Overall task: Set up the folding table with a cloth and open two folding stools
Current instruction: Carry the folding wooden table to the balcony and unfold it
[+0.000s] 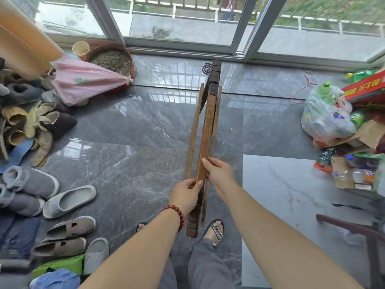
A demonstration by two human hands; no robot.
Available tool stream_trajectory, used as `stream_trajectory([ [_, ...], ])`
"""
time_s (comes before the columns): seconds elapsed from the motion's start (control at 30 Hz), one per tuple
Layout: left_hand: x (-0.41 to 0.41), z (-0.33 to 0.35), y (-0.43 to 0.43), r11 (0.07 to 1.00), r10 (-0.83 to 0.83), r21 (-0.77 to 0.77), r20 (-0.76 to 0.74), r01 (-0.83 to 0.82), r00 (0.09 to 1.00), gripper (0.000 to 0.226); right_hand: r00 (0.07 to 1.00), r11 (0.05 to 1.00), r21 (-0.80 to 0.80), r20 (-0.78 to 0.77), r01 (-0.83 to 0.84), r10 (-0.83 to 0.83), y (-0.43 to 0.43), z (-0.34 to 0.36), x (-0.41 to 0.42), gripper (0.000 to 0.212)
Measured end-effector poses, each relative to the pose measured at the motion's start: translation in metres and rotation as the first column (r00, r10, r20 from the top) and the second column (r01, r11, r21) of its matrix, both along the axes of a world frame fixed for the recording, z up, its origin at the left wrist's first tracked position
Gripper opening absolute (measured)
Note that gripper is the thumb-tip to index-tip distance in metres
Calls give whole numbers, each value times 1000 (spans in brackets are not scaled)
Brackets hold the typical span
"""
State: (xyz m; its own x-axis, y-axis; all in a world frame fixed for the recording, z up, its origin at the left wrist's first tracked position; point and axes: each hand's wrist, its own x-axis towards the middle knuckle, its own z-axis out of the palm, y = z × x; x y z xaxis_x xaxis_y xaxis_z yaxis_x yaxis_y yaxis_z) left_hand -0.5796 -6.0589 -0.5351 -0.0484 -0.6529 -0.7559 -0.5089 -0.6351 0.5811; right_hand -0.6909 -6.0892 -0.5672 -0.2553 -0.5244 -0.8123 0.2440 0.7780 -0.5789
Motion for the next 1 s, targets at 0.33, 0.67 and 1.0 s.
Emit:
stream_trajectory([
  [0.33,-33,4,9,992,-119,-27,52,120,992,26,1000,1000,14,-10,-23,23,41,5,-24,46],
  [0.67,-58,3,24,992,-126,21,28,126,992,32,995,996,-10,-60,-86,85,55,9,-49,37],
  [1.0,-66,-2,31,997,26,77,11,-27,1000,29,993,993,-6,8,-119,119,56,14,-53,30],
])
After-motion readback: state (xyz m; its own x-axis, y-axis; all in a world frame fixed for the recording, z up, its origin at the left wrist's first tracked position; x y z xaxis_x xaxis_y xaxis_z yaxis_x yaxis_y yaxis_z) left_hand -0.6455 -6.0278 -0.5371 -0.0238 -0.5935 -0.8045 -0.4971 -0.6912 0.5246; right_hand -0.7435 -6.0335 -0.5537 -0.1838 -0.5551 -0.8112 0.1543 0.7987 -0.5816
